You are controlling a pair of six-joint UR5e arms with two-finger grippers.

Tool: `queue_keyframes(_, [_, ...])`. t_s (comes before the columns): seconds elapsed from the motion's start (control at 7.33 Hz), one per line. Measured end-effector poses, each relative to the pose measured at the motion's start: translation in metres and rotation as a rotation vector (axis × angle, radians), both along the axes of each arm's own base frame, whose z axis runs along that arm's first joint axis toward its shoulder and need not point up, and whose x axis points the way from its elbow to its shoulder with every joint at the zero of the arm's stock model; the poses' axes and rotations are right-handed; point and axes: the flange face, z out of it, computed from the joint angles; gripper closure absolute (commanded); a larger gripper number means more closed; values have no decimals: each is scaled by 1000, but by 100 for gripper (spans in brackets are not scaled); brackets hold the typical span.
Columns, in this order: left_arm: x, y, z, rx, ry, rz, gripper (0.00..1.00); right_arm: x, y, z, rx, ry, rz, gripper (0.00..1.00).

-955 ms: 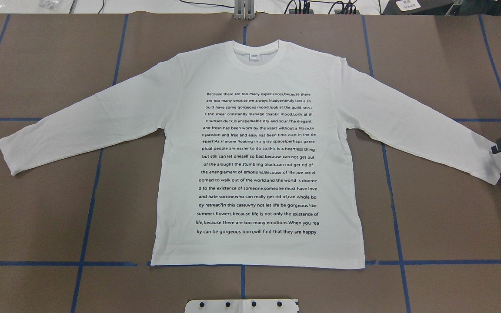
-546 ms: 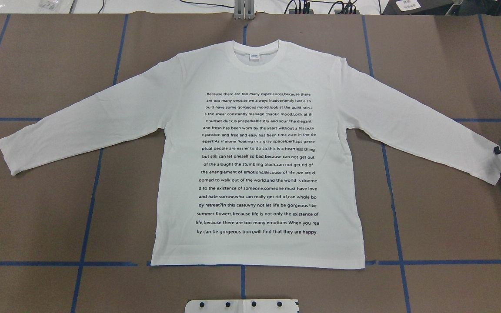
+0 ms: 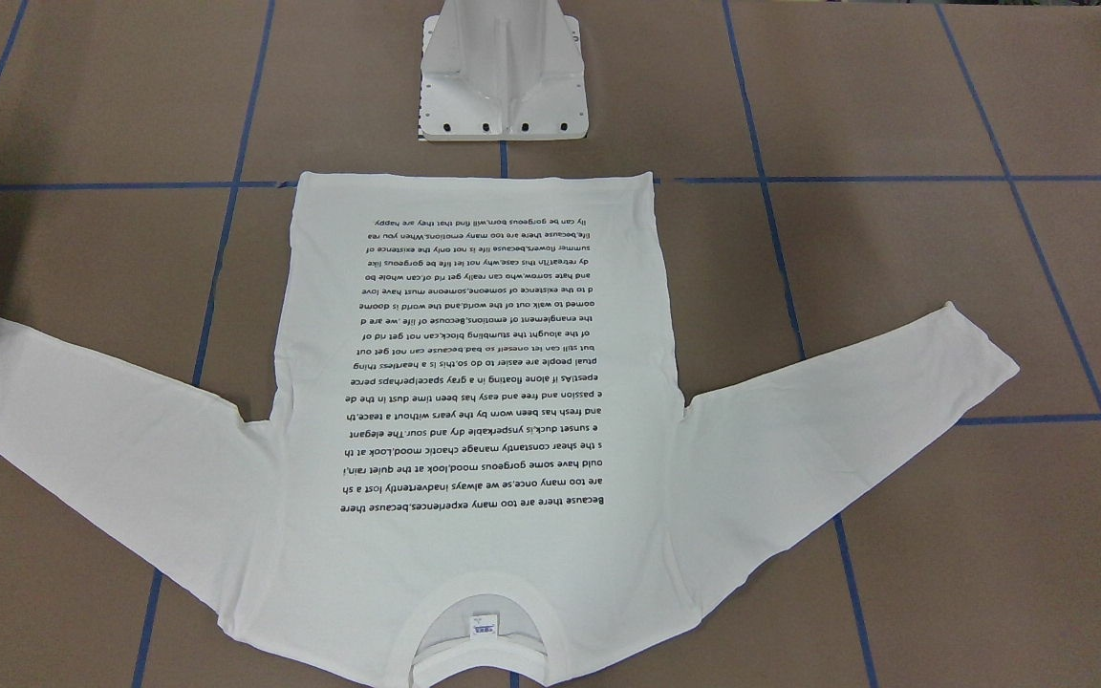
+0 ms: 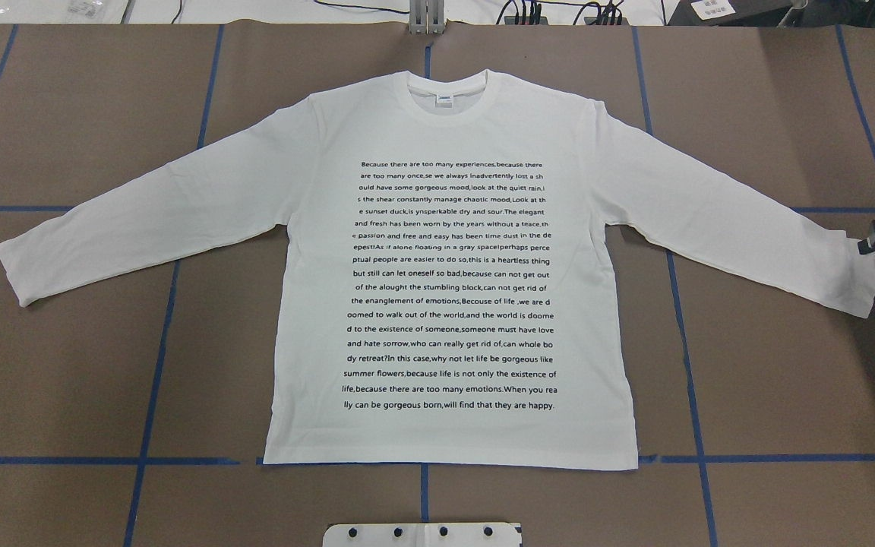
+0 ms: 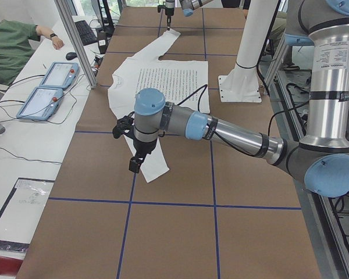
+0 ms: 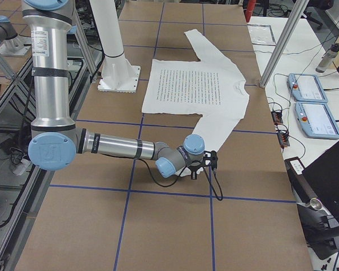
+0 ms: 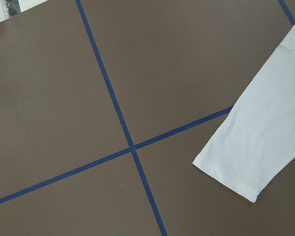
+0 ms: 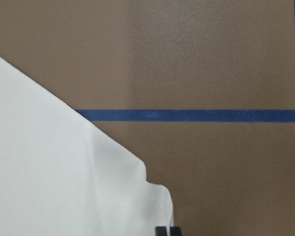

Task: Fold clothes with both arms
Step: 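Reach the right gripper across to the shirt collar area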

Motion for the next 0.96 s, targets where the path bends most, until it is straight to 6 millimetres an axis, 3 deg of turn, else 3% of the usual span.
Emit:
queue_keyframes(0.27, [0,0,1,-3,0,0,0,5,-8,-44,-8,5,18,100])
queue_keyframes(0.41, [0,0,2,-5,0,0,0,7,-14,-85,-25,20,29,100])
queue_keyframes(0.68, [0,0,3,-6,0,0,0,7,-34,-191,-47,86,61,100])
queue_keyframes(0.96, [0,0,4,-9,0,0,0,-11,-59,-291,-39,139,66,100])
